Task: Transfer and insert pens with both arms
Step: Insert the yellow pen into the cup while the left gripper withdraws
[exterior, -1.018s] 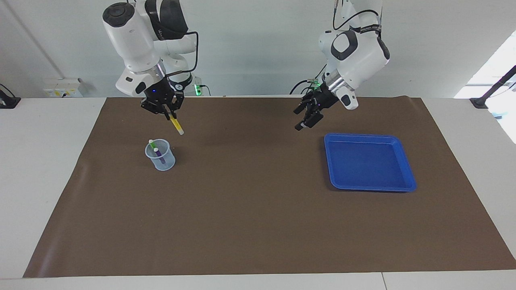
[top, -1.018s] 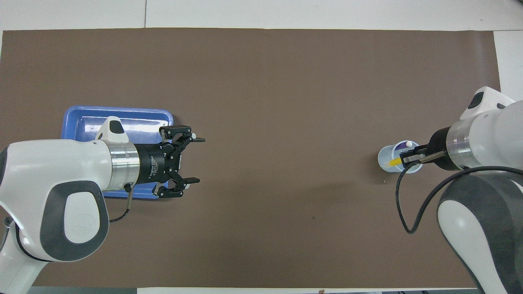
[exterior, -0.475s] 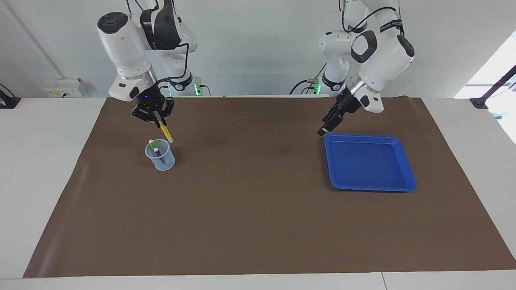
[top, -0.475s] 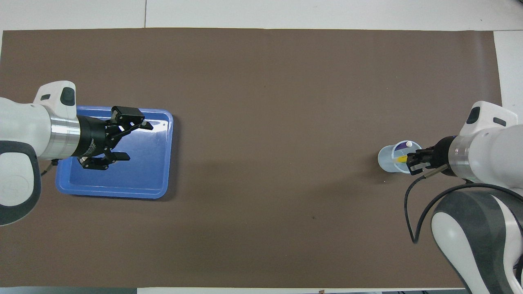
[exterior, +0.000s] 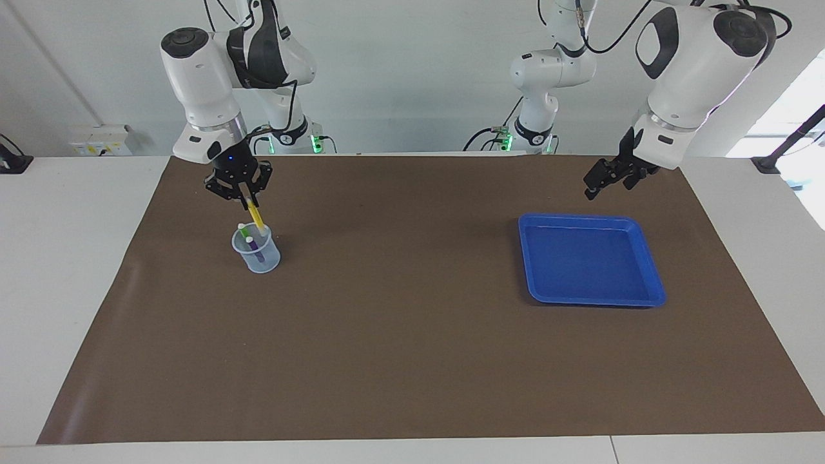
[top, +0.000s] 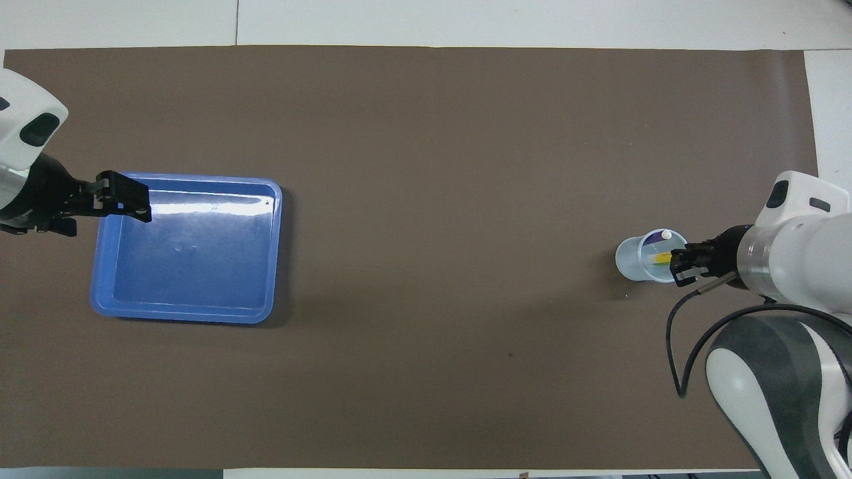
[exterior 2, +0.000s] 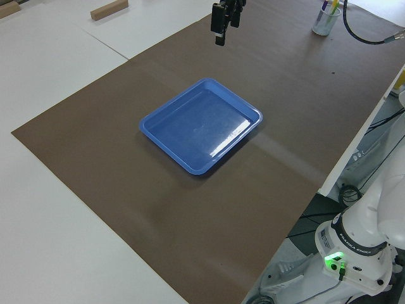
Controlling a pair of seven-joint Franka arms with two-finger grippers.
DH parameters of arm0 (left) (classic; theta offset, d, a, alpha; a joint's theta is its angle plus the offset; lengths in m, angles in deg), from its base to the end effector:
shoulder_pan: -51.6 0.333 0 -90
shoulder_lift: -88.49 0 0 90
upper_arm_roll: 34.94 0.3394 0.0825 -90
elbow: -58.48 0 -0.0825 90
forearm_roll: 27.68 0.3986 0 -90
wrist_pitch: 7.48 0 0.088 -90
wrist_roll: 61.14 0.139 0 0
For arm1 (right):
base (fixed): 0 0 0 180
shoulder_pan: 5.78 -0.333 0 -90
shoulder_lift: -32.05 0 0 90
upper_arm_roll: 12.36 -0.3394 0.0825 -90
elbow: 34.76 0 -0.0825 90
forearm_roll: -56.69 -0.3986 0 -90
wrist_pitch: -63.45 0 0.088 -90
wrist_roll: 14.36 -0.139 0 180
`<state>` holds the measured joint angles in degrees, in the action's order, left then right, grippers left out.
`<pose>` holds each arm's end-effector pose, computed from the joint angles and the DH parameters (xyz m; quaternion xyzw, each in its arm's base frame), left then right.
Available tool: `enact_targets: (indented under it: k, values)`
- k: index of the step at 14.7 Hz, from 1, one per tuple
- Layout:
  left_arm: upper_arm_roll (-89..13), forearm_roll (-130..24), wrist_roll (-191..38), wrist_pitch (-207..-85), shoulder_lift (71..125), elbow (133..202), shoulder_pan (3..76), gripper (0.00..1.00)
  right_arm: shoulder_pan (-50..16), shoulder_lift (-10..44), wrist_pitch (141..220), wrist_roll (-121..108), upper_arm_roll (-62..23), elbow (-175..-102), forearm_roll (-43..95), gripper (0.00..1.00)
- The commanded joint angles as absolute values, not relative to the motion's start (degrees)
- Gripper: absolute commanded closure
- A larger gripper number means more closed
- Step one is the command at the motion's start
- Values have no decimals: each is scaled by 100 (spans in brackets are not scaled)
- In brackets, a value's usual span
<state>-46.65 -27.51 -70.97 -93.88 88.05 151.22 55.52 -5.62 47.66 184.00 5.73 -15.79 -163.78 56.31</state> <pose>0.5497 -0.0752 0.5921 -0.9985 -0.0178 0.0506 0.0101 0.4905 0.0297 0.4722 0.9778 0.2000 0.0606 0.0142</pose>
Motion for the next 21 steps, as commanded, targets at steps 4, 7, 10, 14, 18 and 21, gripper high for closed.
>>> enact_targets:
  k: [4,7,10,14,18,21]
  values:
    - [-4024,-2539,-5920,-8894,8613,15101,4925,0,-499,4700,18676,674,-1430,-16642,5731,100]
    - [-3863,-2627,-6077,-9378,8708,15103,4809,0,-499,4498,18895,639,-1430,-16642,5713,100]
    - [-3863,-3093,-6614,-9388,8919,14831,4818,0,-499,4269,19132,630,-1430,-16642,5643,100]
    - [-3943,-2847,-6501,-9475,9060,14866,4756,0,-499,4050,19378,621,-1430,-16642,5625,100]
    - [-3881,-2715,-6175,-9431,9201,14760,4800,0,-499,3926,19423,621,-1430,-16642,5625,100]
    - [-3890,-2750,-6227,-9493,9087,14812,4835,0,-508,3891,19510,621,-1430,-16642,5625,100]
